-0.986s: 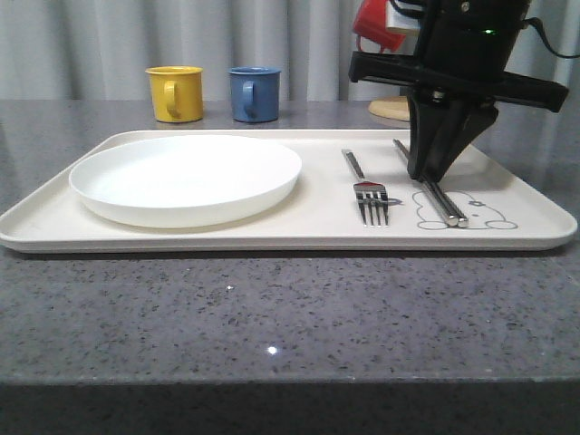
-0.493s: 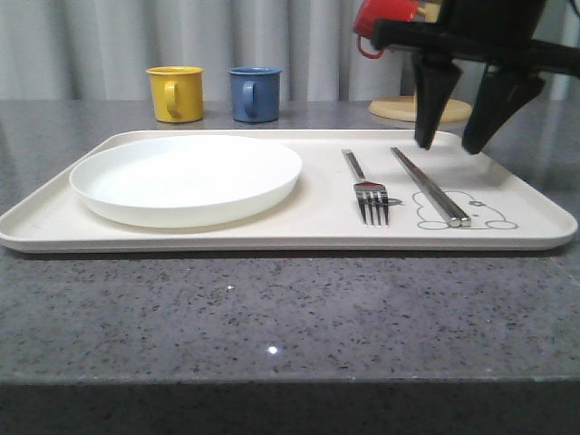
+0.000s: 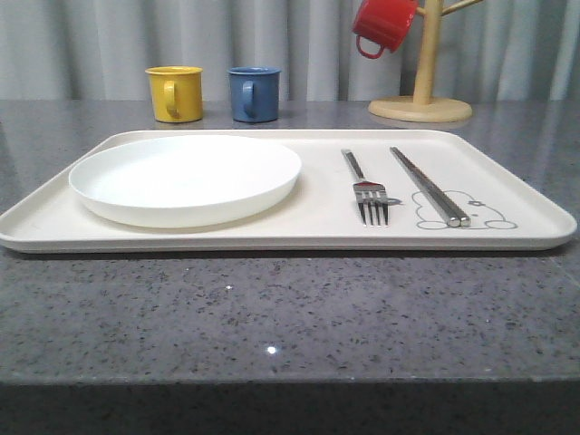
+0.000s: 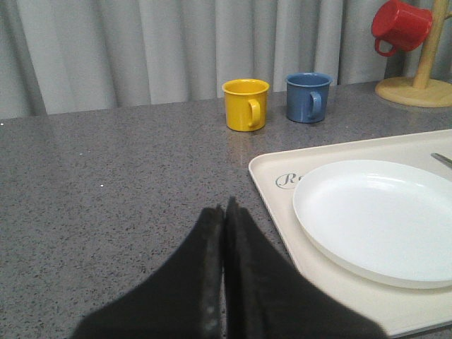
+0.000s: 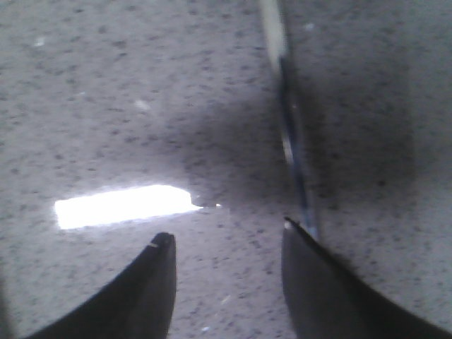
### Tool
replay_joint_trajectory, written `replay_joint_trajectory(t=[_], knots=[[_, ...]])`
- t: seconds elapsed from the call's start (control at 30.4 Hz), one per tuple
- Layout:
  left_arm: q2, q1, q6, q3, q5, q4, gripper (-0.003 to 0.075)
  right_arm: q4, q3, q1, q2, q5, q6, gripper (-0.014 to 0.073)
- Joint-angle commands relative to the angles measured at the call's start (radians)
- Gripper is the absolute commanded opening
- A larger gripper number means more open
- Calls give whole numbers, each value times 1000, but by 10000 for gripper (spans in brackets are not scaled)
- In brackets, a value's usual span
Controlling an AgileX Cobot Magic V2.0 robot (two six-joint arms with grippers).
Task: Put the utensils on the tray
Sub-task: 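Grasp the silver spoon with the right gripper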
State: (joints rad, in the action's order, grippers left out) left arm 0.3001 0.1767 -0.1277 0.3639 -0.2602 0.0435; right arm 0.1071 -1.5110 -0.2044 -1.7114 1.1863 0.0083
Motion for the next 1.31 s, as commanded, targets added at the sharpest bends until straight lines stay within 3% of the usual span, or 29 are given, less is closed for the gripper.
replay_joint_trajectory(t=[0.0, 0.36, 0.43, 0.56, 0.72, 1.08, 1.28], knots=[[6, -5, 11, 28, 83, 9, -18, -2, -27, -39, 8, -23, -23, 381], [6, -5, 11, 28, 83, 9, -18, -30, -27, -56, -94, -51, -30, 376], [6, -5, 11, 28, 83, 9, -18, -30, -27, -56, -98, -49, -30, 313], [6, -5, 11, 28, 83, 9, -18, -30, -27, -56, -98, -46, -30, 93], [6, -5, 11, 28, 83, 9, -18, -31, -27, -56, -95, -34, -30, -18], [6, -5, 11, 28, 83, 9, -18, 19, -29, -38, 63, 76, -30, -18], [6, -5, 11, 28, 83, 9, -18, 59, -29, 76, 119, 136, -26, -16]])
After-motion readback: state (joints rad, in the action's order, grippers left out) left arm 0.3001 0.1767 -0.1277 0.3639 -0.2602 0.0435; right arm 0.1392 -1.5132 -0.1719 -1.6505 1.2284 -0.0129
